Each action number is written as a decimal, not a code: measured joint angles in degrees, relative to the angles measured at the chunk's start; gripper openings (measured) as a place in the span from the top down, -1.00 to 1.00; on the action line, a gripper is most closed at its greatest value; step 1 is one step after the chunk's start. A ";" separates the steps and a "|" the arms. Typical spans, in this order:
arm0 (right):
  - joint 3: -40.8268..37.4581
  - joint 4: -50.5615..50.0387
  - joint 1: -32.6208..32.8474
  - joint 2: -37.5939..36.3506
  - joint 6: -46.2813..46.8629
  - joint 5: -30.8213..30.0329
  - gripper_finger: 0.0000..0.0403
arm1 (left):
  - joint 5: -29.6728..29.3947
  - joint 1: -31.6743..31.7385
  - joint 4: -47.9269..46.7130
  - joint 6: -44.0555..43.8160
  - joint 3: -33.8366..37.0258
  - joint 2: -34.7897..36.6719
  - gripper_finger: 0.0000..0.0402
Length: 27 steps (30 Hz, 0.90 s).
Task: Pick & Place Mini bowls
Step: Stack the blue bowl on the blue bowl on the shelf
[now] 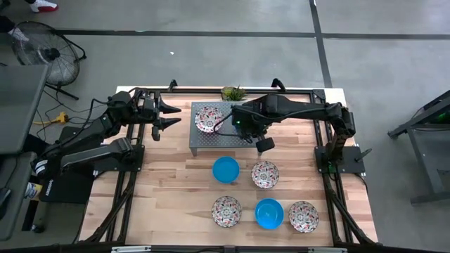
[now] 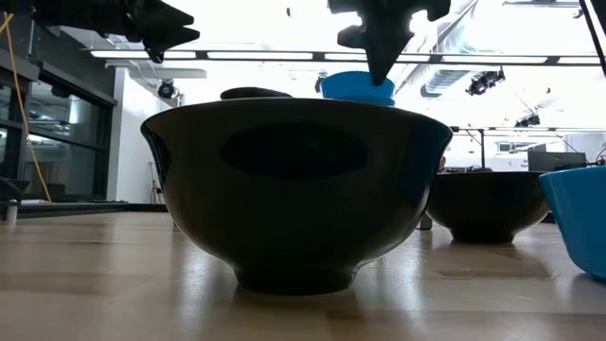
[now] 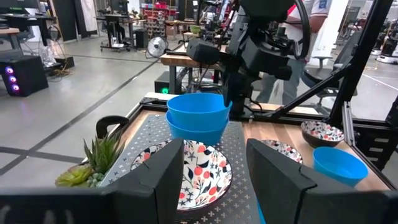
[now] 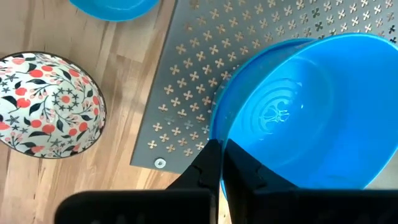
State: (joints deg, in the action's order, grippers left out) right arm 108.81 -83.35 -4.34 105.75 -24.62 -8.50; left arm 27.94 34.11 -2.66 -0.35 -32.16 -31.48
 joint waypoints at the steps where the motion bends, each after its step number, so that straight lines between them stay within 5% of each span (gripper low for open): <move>1: 0.00 0.00 0.00 0.00 0.04 0.11 0.99 | -0.01 0.00 0.00 -0.03 0.00 0.01 0.15; 27: 0.31 0.00 -0.13 -0.82 3.15 0.06 0.49 | -0.22 0.00 0.00 -0.40 0.00 0.00 0.15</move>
State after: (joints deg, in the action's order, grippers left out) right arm 109.12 -83.35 -4.47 104.93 -21.47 -8.45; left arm 27.73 34.11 -2.66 -0.75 -32.16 -31.48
